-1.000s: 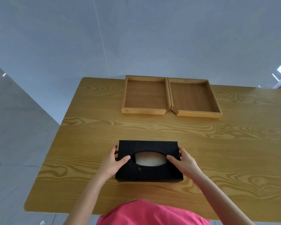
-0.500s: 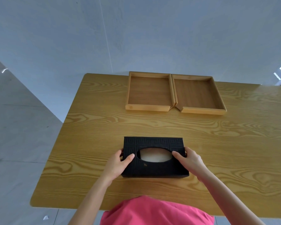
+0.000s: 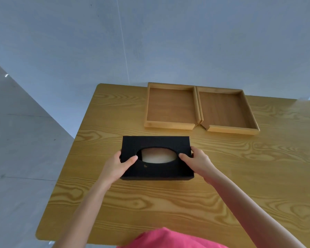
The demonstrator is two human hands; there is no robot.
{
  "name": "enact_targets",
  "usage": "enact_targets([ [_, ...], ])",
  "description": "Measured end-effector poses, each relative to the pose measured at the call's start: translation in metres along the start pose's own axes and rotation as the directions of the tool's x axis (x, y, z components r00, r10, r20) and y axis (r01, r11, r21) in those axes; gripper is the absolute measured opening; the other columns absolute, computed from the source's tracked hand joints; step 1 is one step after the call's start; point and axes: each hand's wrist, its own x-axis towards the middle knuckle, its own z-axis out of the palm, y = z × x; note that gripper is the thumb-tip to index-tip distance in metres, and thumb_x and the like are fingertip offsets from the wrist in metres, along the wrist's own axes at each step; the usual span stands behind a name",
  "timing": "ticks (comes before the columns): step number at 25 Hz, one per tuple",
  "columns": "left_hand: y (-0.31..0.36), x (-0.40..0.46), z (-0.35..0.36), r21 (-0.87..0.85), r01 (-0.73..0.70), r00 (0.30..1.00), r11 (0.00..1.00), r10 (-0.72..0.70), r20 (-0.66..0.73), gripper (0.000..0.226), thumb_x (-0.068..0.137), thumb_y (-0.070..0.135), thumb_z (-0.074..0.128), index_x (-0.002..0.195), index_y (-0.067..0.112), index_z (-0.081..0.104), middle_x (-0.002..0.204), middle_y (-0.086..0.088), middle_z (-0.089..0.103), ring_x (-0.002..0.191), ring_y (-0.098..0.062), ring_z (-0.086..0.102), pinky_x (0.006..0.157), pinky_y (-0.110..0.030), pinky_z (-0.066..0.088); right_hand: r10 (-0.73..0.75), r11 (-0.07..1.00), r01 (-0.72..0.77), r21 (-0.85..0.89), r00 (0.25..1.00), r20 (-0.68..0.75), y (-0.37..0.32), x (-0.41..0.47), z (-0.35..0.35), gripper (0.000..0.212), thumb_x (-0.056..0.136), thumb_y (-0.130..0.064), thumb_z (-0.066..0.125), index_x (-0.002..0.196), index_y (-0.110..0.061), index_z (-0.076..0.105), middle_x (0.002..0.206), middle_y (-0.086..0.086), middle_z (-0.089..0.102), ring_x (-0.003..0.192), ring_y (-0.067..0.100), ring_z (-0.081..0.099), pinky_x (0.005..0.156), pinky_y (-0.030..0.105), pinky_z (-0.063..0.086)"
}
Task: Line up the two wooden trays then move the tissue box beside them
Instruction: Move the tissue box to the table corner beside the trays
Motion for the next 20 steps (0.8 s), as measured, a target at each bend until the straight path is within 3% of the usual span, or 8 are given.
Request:
enact_targets([
  [3, 0.01, 0.019, -0.021, 0.011, 0.013, 0.999, 1.0, -0.013, -0.031, 0.065, 0.083, 0.044, 0.059, 0.135, 0.009, 0.042, 0.133, -0.007, 0.055, 0.123, -0.025, 0.05, 0.104, -0.041, 0.042, -0.031, 0.999, 0.031, -0.012, 0.999, 0.027, -0.027, 0.02, 0.006, 0.039, 0.091, -0.028, 0.053, 0.127, -0.013, 0.044, 0.108, 0.004, 0.054, 0.097, 0.02, 0.052, 0.078, 0.032, 0.045],
  [10, 0.035, 0.066, -0.071, 0.014, -0.032, 0.993, 0.999, 0.033, -0.114, 0.052, 0.085, 0.038, 0.058, 0.128, 0.01, 0.048, 0.125, -0.008, 0.059, 0.114, -0.026, 0.056, 0.096, -0.038, 0.047, -0.062, 0.998, 0.06, 0.021, 0.995, 0.078, -0.088, 0.065, 0.021, 0.039, 0.092, -0.027, 0.051, 0.128, -0.013, 0.043, 0.112, 0.004, 0.055, 0.099, 0.021, 0.053, 0.081, 0.034, 0.047],
  [13, 0.045, 0.088, -0.089, 0.009, -0.042, 0.989, 0.999, 0.043, -0.142, 0.051, 0.086, 0.037, 0.057, 0.13, 0.012, 0.046, 0.126, -0.009, 0.058, 0.114, -0.027, 0.055, 0.091, -0.035, 0.045, -0.078, 0.997, 0.076, 0.03, 0.993, 0.087, -0.11, 0.085, 0.03, 0.041, 0.091, -0.027, 0.053, 0.128, -0.015, 0.042, 0.114, 0.003, 0.055, 0.106, 0.023, 0.054, 0.091, 0.038, 0.049],
  [20, 0.057, 0.14, -0.132, 0.055, -0.004, 0.968, 0.998, 0.018, -0.252, 0.051, 0.087, 0.035, 0.057, 0.128, 0.007, 0.046, 0.126, -0.014, 0.058, 0.115, -0.031, 0.055, 0.098, -0.043, 0.045, -0.069, 0.989, 0.041, 0.141, 0.977, 0.201, -0.157, 0.129, 0.05, 0.047, 0.089, -0.021, 0.058, 0.132, -0.016, 0.039, 0.126, 0.009, 0.055, 0.112, 0.027, 0.055, 0.097, 0.046, 0.049],
])
